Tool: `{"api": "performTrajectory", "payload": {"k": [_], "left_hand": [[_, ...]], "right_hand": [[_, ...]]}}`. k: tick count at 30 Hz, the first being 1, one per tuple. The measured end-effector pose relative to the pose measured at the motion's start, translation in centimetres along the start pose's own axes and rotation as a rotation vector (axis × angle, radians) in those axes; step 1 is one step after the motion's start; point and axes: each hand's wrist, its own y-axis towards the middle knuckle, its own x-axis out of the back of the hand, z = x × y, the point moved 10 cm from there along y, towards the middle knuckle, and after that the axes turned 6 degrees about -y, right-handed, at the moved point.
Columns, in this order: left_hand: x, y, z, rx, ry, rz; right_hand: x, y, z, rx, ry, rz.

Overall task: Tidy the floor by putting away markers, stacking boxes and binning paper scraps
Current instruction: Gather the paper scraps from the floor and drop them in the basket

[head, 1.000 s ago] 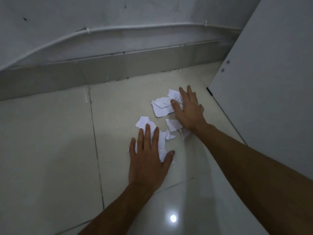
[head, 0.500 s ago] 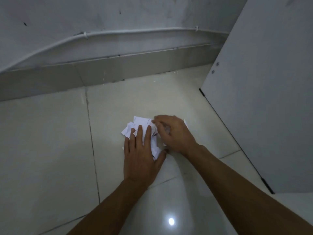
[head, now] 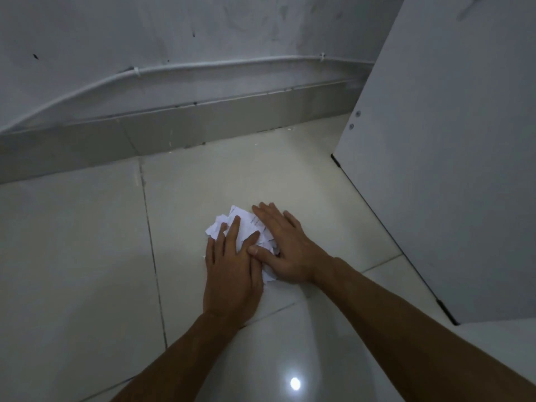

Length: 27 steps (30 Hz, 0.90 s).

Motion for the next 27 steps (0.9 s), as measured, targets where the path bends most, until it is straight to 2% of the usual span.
{"api": "performTrajectory", "payload": {"k": [3,6,9,11,13,16,19,24,27], "left_hand": [[1.4,-0.4,0.5,0.047,-0.061,-0.148],[2.7,-0.5,1.8,0.179,-0.228,-0.265],[4.4,0.3,3.0,0.210,-0.256,-0.321],[4.9,1.4,4.1,0.216,-0.214,-0.262],[4.0,2.2,5.1,0.221,-0.131,-0.105],[1.9,1.8,4.3,0.066,0.026,0.091],[2.0,1.5,3.9,0.007,-0.065,0.089],[2.7,1.3,4.2,0.067,-0.170,0.023],[2.8,1.1,4.3,0.107,-0.268,0.021]], "right_hand": [[-0.4,0.0,0.3,0.011,0.025,0.000],[-0.5,-0.2,0.2,0.006,0.047,-0.013],[-0.9,-0.6,0.9,0.057,-0.022,-0.003],[-1.1,-0.7,1.6,0.088,-0.097,-0.011],[-1.5,-0.5,2.5,0.113,-0.178,-0.013],[-2.4,0.0,4.3,0.177,-0.289,-0.025],[-3.1,0.5,5.2,0.200,-0.317,-0.021],[-2.8,0.7,5.8,0.221,-0.275,-0.053],[-3.2,1.2,6.1,0.172,-0.235,-0.061]]}}
